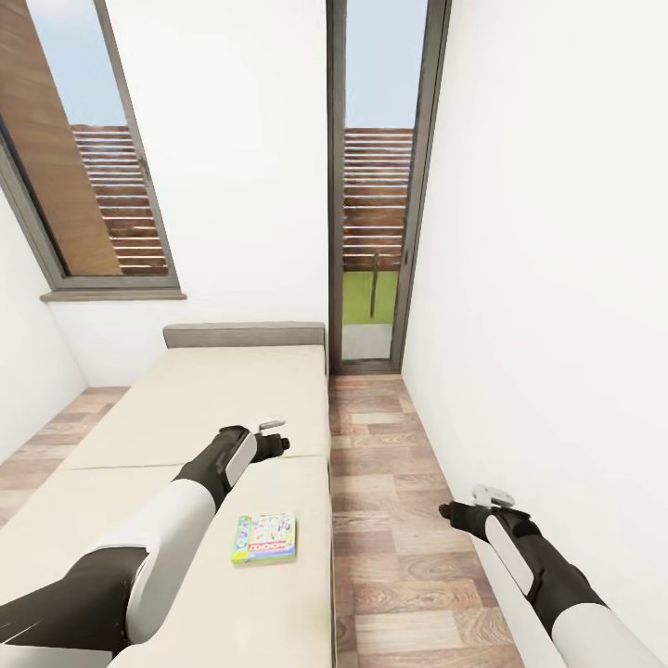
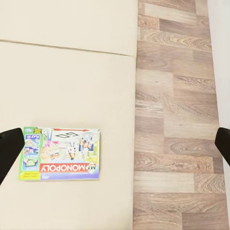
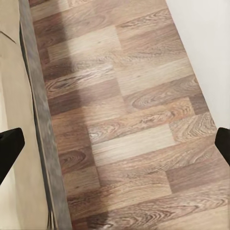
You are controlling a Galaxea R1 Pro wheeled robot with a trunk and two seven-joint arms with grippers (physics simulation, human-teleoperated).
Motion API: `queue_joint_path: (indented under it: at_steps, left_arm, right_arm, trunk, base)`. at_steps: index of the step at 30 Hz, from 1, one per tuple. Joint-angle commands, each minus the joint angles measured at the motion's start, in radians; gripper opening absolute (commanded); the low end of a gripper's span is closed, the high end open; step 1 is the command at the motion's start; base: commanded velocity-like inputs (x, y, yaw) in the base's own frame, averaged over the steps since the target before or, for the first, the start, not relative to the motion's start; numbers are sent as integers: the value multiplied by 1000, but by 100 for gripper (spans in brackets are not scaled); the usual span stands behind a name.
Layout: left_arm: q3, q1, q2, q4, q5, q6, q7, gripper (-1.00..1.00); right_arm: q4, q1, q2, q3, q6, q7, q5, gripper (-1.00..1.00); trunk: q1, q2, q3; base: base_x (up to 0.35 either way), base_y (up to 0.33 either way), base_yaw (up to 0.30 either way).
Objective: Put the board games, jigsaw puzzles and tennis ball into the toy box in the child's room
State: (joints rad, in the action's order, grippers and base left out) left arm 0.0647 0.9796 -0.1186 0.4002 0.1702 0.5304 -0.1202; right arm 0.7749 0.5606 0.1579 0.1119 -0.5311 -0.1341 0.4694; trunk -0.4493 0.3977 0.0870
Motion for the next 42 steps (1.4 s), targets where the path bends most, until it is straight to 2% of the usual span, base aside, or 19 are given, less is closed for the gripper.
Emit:
queue_joint_path:
  at_steps: [1, 13, 25, 42]
  left_arm:
    - [6, 1, -1, 2, 11, 5, -7, 100]
    - [6, 1, -1, 2, 11, 5, -6, 100]
    - [6, 1, 2, 2, 7, 6, -7, 100]
    - [1, 1, 1, 2, 5, -13, -45, 100]
  right_arm:
    - [2, 1, 2, 7, -3, -9, 11, 100]
    - [3, 1, 2, 11, -2, -8, 9, 100]
    - [19, 1, 2, 8, -7, 43, 12, 100]
    - [35, 1, 2, 9, -9, 46, 12, 100]
  trunk:
    - [-1, 2, 2]
    - [-1, 2, 2]
    - [-1, 2, 3]
    - [-1, 2, 29]
  base:
    - [3, 0, 0]
    - [0, 0, 0]
    - [0, 0, 0]
    - [0, 0, 0]
